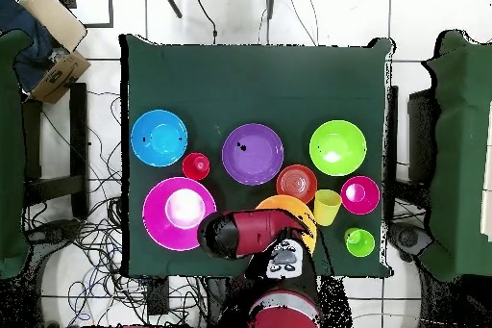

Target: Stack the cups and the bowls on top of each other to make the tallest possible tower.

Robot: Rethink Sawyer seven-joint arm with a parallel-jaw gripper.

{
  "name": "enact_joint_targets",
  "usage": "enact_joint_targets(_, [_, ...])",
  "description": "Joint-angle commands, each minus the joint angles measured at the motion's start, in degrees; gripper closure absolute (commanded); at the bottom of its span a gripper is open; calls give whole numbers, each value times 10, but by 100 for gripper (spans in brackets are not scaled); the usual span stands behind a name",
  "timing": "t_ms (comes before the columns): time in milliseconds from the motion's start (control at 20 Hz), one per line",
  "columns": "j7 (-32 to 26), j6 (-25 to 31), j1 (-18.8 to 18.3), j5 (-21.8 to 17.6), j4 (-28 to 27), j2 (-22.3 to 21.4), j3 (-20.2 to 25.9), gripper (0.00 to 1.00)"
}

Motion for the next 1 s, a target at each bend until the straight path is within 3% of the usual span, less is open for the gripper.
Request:
enact_joint_targets(50, [115, -31, 27, 39, -33, 27, 18, 100])
enact_joint_targets(300, [98, -11, 31, 47, -38, 25, 19, 100])
enact_joint_targets(1000, [43, 78, -2, 62, -60, 10, 42, 100])
